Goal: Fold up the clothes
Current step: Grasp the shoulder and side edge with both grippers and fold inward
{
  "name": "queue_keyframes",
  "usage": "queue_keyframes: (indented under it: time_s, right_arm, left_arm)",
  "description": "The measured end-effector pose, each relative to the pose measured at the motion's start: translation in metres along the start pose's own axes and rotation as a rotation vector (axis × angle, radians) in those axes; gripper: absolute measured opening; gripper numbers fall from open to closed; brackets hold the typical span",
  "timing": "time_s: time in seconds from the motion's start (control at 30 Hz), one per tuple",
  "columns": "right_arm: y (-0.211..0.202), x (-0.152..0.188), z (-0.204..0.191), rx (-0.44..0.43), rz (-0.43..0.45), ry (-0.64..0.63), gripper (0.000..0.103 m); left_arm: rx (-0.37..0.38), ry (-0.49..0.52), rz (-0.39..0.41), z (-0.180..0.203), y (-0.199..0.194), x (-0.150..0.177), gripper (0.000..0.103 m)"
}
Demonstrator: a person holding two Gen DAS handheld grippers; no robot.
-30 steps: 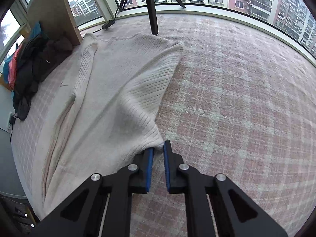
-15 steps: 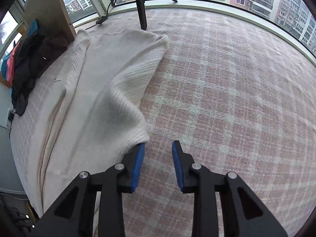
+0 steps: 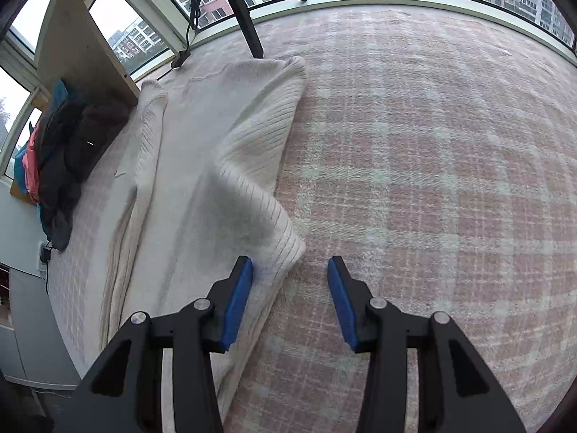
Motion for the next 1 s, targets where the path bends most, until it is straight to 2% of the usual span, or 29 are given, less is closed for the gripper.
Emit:
queue_keyframes:
  time_s: [0.07,0.1,0.13,0.23,0.33,0.43,0.6,0.67,0.77,0.8,0.87,0.97,1.0]
  right_arm:
    - [0.008,0.002,-0.004,-0.037,-0.016,0.012,0.02]
    - [0.01,0.001,-0.005,-0.051,-0.022,0.03,0.012]
    - [0.007,0.0,-0.006,-0.056,-0.014,0.049,0.012]
    - [-0.001,-0.004,-0.009,-0.073,0.01,0.103,0.01]
    - [-0.018,-0.012,-0.026,-0.1,0.052,0.144,0.01]
    - [-0.023,-0.026,-0.068,-0.076,0.066,0.066,0.01]
    - [0.027,-0.047,-0.146,-0.001,-0.024,-0.069,0.01]
    - [0.061,-0.046,-0.17,-0.006,-0.101,-0.071,0.01]
    - [0.101,-0.039,-0.201,0.032,-0.233,-0.104,0.02]
    - [0.1,-0.037,-0.209,0.022,-0.247,-0.123,0.025]
    - [0.082,-0.032,-0.221,-0.065,-0.223,-0.162,0.027]
    - [0.037,-0.011,-0.209,-0.091,-0.146,-0.212,0.034]
    - [0.023,0.003,-0.196,-0.068,-0.124,-0.22,0.036]
  left_arm:
    - [0.029,-0.069,0.001,-0.013,0.0,0.001,0.008]
    - [0.07,-0.122,-0.005,-0.022,0.0,0.003,0.008]
    - [0.108,-0.177,-0.009,-0.03,-0.001,0.004,0.008]
    - [0.141,-0.275,0.029,-0.048,-0.017,0.013,0.007]
    - [0.191,-0.368,0.085,-0.065,-0.037,0.022,0.007]
    - [0.213,-0.464,0.107,-0.085,-0.048,0.04,0.007]
    - [0.19,-0.561,0.083,-0.108,-0.047,0.068,0.009]
    - [0.13,-0.559,0.056,-0.113,-0.049,0.081,0.011]
    - [0.079,-0.59,0.024,-0.124,-0.058,0.099,0.025]
    - [0.068,-0.603,0.028,-0.128,-0.062,0.103,0.028]
    - [0.046,-0.599,0.036,-0.133,-0.07,0.105,0.029]
    - [0.03,-0.585,0.052,-0.143,-0.083,0.106,0.029]
    - [0.032,-0.586,0.062,-0.148,-0.086,0.106,0.029]
Point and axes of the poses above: each gripper's, at about its wrist camera, not at the fingertips, and y roughly the way its jaws point, z to its right, x to its underside, the point moved 6 cm from there along y, roughly the way its jaws point, and after that the axes turned 10 degrees about -x, right-handed, at the moved point
